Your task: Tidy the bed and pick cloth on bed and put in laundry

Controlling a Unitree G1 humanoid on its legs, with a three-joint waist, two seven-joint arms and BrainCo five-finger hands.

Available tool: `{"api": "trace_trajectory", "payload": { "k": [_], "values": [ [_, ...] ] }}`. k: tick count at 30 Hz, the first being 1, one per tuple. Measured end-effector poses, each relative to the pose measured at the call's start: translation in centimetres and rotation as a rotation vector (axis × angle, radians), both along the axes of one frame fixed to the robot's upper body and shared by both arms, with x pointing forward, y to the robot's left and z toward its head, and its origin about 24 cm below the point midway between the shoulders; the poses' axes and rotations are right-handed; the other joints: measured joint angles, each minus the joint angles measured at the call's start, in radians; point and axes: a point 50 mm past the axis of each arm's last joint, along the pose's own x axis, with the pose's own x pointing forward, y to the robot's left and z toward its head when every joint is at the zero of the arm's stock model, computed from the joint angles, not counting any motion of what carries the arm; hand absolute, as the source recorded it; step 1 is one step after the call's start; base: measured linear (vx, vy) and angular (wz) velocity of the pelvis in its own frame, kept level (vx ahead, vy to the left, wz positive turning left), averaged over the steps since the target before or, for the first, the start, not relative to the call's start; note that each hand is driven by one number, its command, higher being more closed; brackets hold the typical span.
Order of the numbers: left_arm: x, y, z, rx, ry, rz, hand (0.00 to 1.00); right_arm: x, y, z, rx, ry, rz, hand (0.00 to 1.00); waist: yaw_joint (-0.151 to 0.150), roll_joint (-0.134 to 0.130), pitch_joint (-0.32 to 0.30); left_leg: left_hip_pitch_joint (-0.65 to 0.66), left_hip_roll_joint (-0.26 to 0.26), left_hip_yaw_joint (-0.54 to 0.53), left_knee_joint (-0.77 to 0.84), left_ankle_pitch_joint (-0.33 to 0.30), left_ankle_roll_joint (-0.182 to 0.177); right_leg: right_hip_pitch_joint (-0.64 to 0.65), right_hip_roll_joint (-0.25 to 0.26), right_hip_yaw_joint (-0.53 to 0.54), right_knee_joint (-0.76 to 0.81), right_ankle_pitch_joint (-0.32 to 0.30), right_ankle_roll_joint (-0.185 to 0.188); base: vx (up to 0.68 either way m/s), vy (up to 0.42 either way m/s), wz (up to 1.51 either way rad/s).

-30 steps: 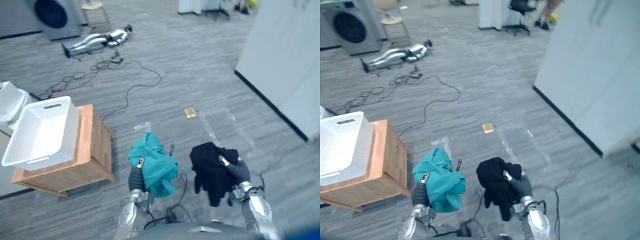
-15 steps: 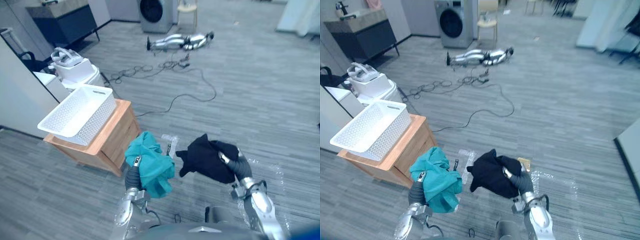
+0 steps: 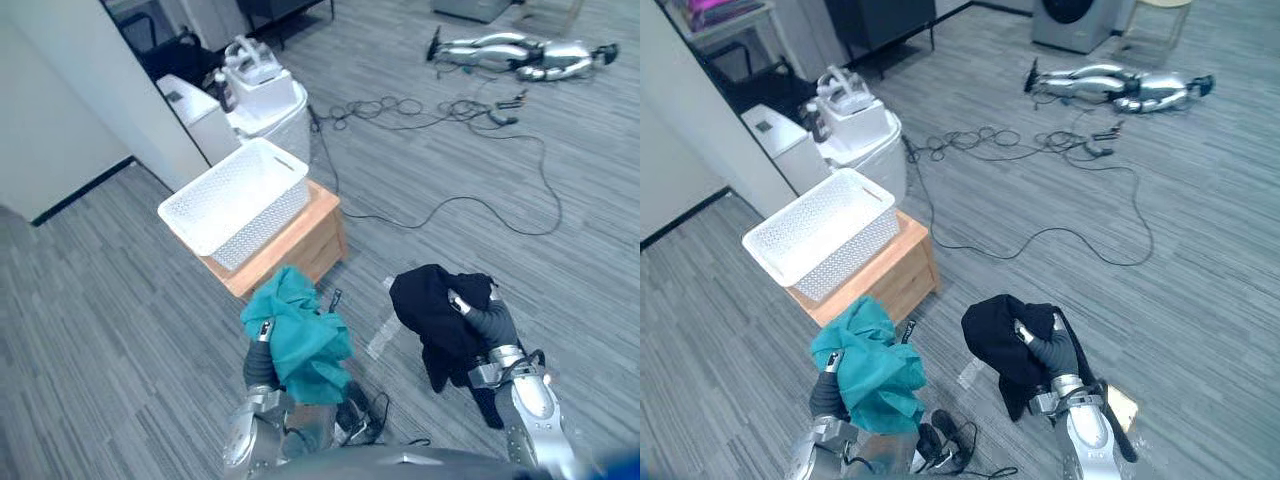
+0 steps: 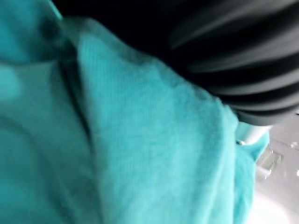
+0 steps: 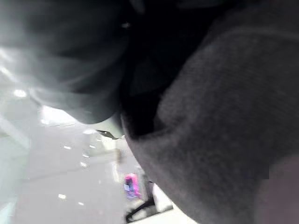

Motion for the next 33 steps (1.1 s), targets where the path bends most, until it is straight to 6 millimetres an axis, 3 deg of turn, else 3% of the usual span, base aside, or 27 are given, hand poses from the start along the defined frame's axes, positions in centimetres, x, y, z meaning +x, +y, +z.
{"api": "trace_trajectory", "payload": {
  "k": [2, 4, 5, 7, 11, 12, 13, 14, 15, 16, 17, 18, 19, 20, 21, 23, 25, 26, 27, 29, 30, 31, 32, 33],
  "values": [
    [0.3, 0.5, 0.2, 0.022, -0.012, -0.004, 1.00, 0.0, 0.5, -0.1, 0.016, 0.001, 0.002, 1.00, 0.003, -0.038, 0.000, 0.067, -0.034, -0.036, -0.022, -0.030, -0.001, -0.079, -0.062, 0.053, 0.315, 0.043, 0.030, 0.57, 0.124, 0.54],
    [0.6, 0.7, 0.6, 0.076, -0.029, -0.043, 1.00, 0.1, 0.9, -0.1, 0.037, -0.002, -0.010, 1.00, -0.007, -0.047, -0.005, 0.156, -0.054, -0.104, -0.067, -0.045, -0.021, -0.207, -0.085, 0.140, 0.713, 0.048, 0.028, 0.45, 0.018, 0.70],
    [0.7, 0.6, 1.1, 0.119, -0.049, -0.076, 1.00, 0.0, 1.1, 0.0, 0.033, -0.005, -0.008, 1.00, -0.015, -0.041, -0.007, 0.205, -0.055, -0.148, -0.098, -0.051, -0.034, -0.259, -0.082, 0.143, 0.824, 0.038, 0.009, 0.40, -0.015, 0.73],
    [1.0, 0.7, 1.9, 0.170, -0.089, -0.105, 1.00, -0.1, 1.4, -0.1, 0.018, -0.001, 0.000, 1.00, -0.040, -0.035, -0.009, 0.265, -0.055, -0.229, -0.141, -0.049, -0.047, -0.339, -0.066, 0.151, 0.861, 0.016, -0.025, 0.36, -0.055, 1.17],
    [2.7, 0.5, 3.2, 0.188, -0.164, -0.132, 1.00, -0.7, 1.1, -0.3, 0.015, 0.014, -0.041, 1.00, -0.091, -0.017, 0.001, 0.335, -0.029, -0.418, -0.199, -0.034, -0.073, -0.489, 0.015, 0.212, 0.642, -0.015, -0.041, 0.35, -0.188, 1.49],
    [3.5, 0.3, 3.7, 0.188, -0.192, -0.148, 1.00, -0.7, 0.8, -0.1, 0.013, 0.003, -0.066, 1.00, -0.100, -0.013, 0.004, 0.346, -0.004, -0.491, -0.204, -0.033, -0.074, -0.526, 0.065, 0.265, 0.450, -0.008, -0.035, 0.31, -0.255, 1.64],
    [4.0, 0.4, 4.0, 0.198, -0.209, -0.168, 1.00, -0.6, 0.6, 0.5, 0.011, -0.025, -0.087, 1.00, -0.101, -0.015, 0.004, 0.350, 0.013, -0.543, -0.204, -0.036, -0.079, -0.547, 0.106, 0.342, 0.263, 0.026, -0.018, 0.31, -0.269, 1.62],
    [4.1, 0.4, 4.1, 0.201, -0.209, -0.179, 1.00, -0.6, 0.4, 0.9, 0.009, -0.041, -0.097, 1.00, -0.102, -0.017, 0.003, 0.351, 0.019, -0.564, -0.204, -0.037, -0.081, -0.549, 0.118, 0.373, 0.188, 0.049, -0.011, 0.33, -0.302, 1.54],
    [4.3, 0.5, 4.0, 0.208, -0.197, -0.199, 1.00, -0.5, -0.2, 1.9, 0.003, -0.093, -0.122, 1.00, -0.105, -0.028, 0.002, 0.363, 0.028, -0.605, -0.203, -0.047, -0.115, -0.542, 0.135, 0.463, -0.004, 0.134, 0.005, 0.36, -0.346, 1.48],
    [3.9, 0.6, 3.7, 0.212, -0.172, -0.209, 1.00, -0.5, -0.6, 2.8, -0.002, -0.141, -0.137, 1.00, -0.111, -0.055, -0.003, 0.383, 0.025, -0.630, -0.205, -0.067, -0.176, -0.525, 0.130, 0.521, -0.130, 0.207, 0.029, 0.37, -0.375, 1.43],
    [3.7, 0.8, 3.5, 0.216, -0.161, -0.212, 1.00, -0.5, -0.6, 3.0, -0.002, -0.155, -0.139, 1.00, -0.112, -0.065, -0.003, 0.397, 0.021, -0.636, -0.207, -0.080, -0.199, -0.515, 0.126, 0.536, -0.154, 0.225, 0.031, 0.48, -0.487, 1.04],
    [2.5, 0.8, 2.4, 0.217, -0.090, -0.225, 1.00, -0.3, -0.8, 3.6, -0.015, -0.189, -0.130, 1.00, -0.095, -0.062, -0.004, 0.461, 0.043, -0.654, -0.222, -0.119, -0.267, -0.509, 0.150, 0.546, -0.087, 0.290, 0.031, 0.38, -0.387, 0.47],
    [1.7, 0.5, 2.1, 0.204, -0.072, -0.230, 1.00, -0.1, -1.1, 4.1, -0.035, -0.209, -0.114, 1.00, -0.085, -0.022, -0.014, 0.461, 0.084, -0.633, -0.217, -0.124, -0.275, -0.508, 0.180, 0.529, -0.081, 0.272, 0.016, 0.38, -0.352, 0.32],
    [1.5, 0.2, 2.0, 0.197, -0.070, -0.238, 1.00, 0.1, -1.0, 4.3, -0.040, -0.223, -0.101, 1.00, -0.083, -0.007, -0.013, 0.461, 0.099, -0.627, -0.215, -0.122, -0.279, -0.509, 0.193, 0.521, -0.076, 0.261, 0.007, 0.26, -0.214, 0.16],
    [1.3, -0.2, 1.9, 0.191, -0.073, -0.261, 1.00, 0.6, -0.7, 4.8, -0.041, -0.253, -0.074, 1.00, -0.081, 0.013, -0.010, 0.452, 0.122, -0.624, -0.200, -0.095, -0.307, -0.513, 0.206, 0.498, -0.055, 0.231, -0.010, 0.36, -0.331, 0.32],
    [1.3, -0.7, 2.0, 0.179, -0.082, -0.274, 1.00, 0.9, -0.2, 5.5, -0.042, -0.286, -0.043, 1.00, -0.073, 0.012, -0.009, 0.400, 0.133, -0.625, -0.081, -0.056, -0.320, -0.492, 0.202, 0.473, -0.051, 0.204, -0.033, 0.30, -0.282, 0.38],
    [1.5, -1.4, 2.6, 0.149, -0.110, -0.274, 1.00, 0.9, 0.0, 7.5, -0.069, -0.364, -0.018, 1.00, -0.069, 0.020, 0.005, 0.258, 0.201, -0.598, 0.278, 0.032, -0.343, -0.371, 0.196, 0.415, -0.101, 0.190, -0.056, 0.30, -0.199, 0.71],
    [1.5, -1.6, 2.9, 0.130, -0.124, -0.286, 1.00, 0.9, 0.1, 8.5, -0.102, -0.403, -0.005, 1.00, -0.060, 0.018, 0.004, 0.215, 0.243, -0.536, 0.388, 0.026, -0.344, -0.308, 0.191, 0.382, -0.134, 0.184, -0.066, 0.26, -0.121, 0.78],
    [1.6, -1.7, 3.0, 0.124, -0.132, -0.299, 1.00, 0.9, 0.1, 8.9, -0.111, -0.419, -0.002, 1.00, -0.061, 0.015, 0.002, 0.204, 0.253, -0.503, 0.400, 0.012, -0.334, -0.281, 0.184, 0.365, -0.151, 0.181, -0.070, 0.23, -0.080, 0.69],
    [1.7, -2.0, 3.3, 0.092, -0.156, -0.335, 1.00, 1.8, 0.0, 9.8, -0.165, -0.448, 0.001, 1.00, -0.060, 0.011, -0.010, 0.182, 0.236, -0.406, 0.295, -0.034, -0.306, -0.218, 0.151, 0.329, -0.194, 0.167, -0.075, 0.19, -0.017, 0.57],
    [1.7, -2.1, 3.4, 0.090, -0.162, -0.343, 1.00, 2.0, -0.1, 9.9, -0.176, -0.447, 0.001, 1.00, -0.060, 0.014, -0.012, 0.182, 0.226, -0.397, 0.250, -0.039, -0.308, -0.210, 0.147, 0.322, -0.202, 0.168, -0.073, 0.14, 0.046, 0.52],
    [1.7, -2.5, 3.4, 0.076, -0.167, -0.369, 1.00, 2.5, -0.5, 10.1, -0.195, -0.435, -0.010, 1.00, -0.055, 0.031, -0.023, 0.187, 0.186, -0.374, 0.072, -0.027, -0.312, -0.193, 0.133, 0.300, -0.217, 0.180, -0.052, 0.13, 0.101, 0.40],
    [1.6, -2.8, 3.3, 0.063, -0.165, -0.385, 1.00, 2.8, -0.8, 10.1, -0.214, -0.421, -0.016, 1.00, -0.053, 0.049, -0.034, 0.198, 0.160, -0.369, -0.067, 0.041, -0.304, -0.194, 0.130, 0.292, -0.219, 0.180, -0.043, 0.22, 0.161, 0.31],
    [1.6, -3.0, 3.2, 0.053, -0.160, -0.402, 1.00, 3.1, -0.8, 9.8, -0.225, -0.399, -0.023, 1.00, -0.044, 0.049, -0.042, 0.221, 0.134, -0.349, -0.138, 0.064, -0.294, -0.192, 0.115, 0.296, -0.219, 0.177, -0.024, 0.24, 0.161, 0.23]
  ]
}}
